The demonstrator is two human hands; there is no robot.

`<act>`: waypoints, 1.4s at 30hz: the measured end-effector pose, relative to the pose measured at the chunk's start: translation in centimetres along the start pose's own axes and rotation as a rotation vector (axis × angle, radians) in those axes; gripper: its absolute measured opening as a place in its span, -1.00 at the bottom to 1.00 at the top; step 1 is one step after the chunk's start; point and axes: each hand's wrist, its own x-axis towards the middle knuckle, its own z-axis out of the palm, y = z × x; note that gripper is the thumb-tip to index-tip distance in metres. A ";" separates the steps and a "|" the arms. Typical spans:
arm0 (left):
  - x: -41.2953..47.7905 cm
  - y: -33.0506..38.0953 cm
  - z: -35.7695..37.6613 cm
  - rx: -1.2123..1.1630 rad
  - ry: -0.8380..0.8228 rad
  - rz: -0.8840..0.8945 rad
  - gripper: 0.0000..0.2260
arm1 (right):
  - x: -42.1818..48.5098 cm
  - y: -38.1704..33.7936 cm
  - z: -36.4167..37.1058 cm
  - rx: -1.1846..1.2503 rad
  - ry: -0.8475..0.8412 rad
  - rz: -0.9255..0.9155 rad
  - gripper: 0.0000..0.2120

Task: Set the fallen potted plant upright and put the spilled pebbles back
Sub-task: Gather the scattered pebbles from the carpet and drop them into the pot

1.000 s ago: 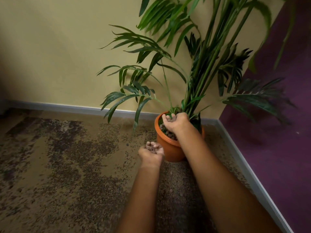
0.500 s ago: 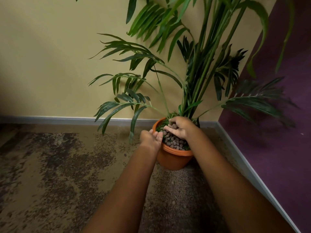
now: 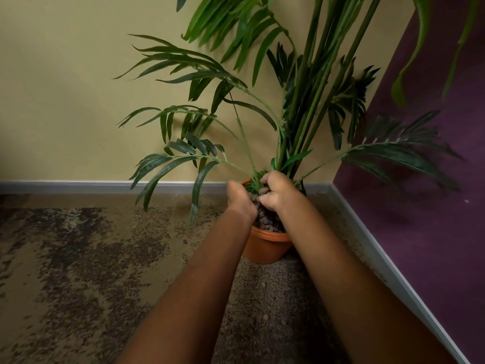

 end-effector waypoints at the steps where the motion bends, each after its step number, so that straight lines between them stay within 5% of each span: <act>1: 0.2 0.0 0.0 0.018 0.010 0.005 -0.54 | -0.2 0.0 0.1 0.008 -0.010 0.002 -0.69; 15: 1.1 -0.9 -1.1 0.232 -0.112 0.022 -0.42 | -2.2 -1.0 -0.6 0.017 -0.223 0.028 -0.78; 19: 0.8 -3.0 -3.0 0.665 -0.043 0.497 -0.54 | -2.7 -0.1 -1.9 -0.051 -0.265 -0.129 -0.63; 23: 0.1 -6.5 -6.7 1.034 -0.097 0.848 -0.59 | -3.4 2.8 -5.3 -0.499 -0.257 -0.453 -0.71; 26: -0.8 -8.8 -9.7 1.261 -0.104 0.996 -0.54 | -3.5 6.1 -8.9 -0.798 -0.231 -0.677 -0.75; 30: -1.8 -10.9 -13.6 1.613 -0.158 1.099 -0.50 | -2.9 11.2 -14.2 -1.089 -0.133 -0.725 -0.80; 38: -3.8 -15.4 -20.1 2.184 -0.247 0.707 -0.43 | -2.4 20.9 -21.5 -1.533 -0.143 -0.448 -0.48; 42: -4.7 -15.6 -21.7 2.224 -0.169 0.755 -0.57 | -2.2 23.5 -22.3 -1.730 -0.236 -0.491 -0.39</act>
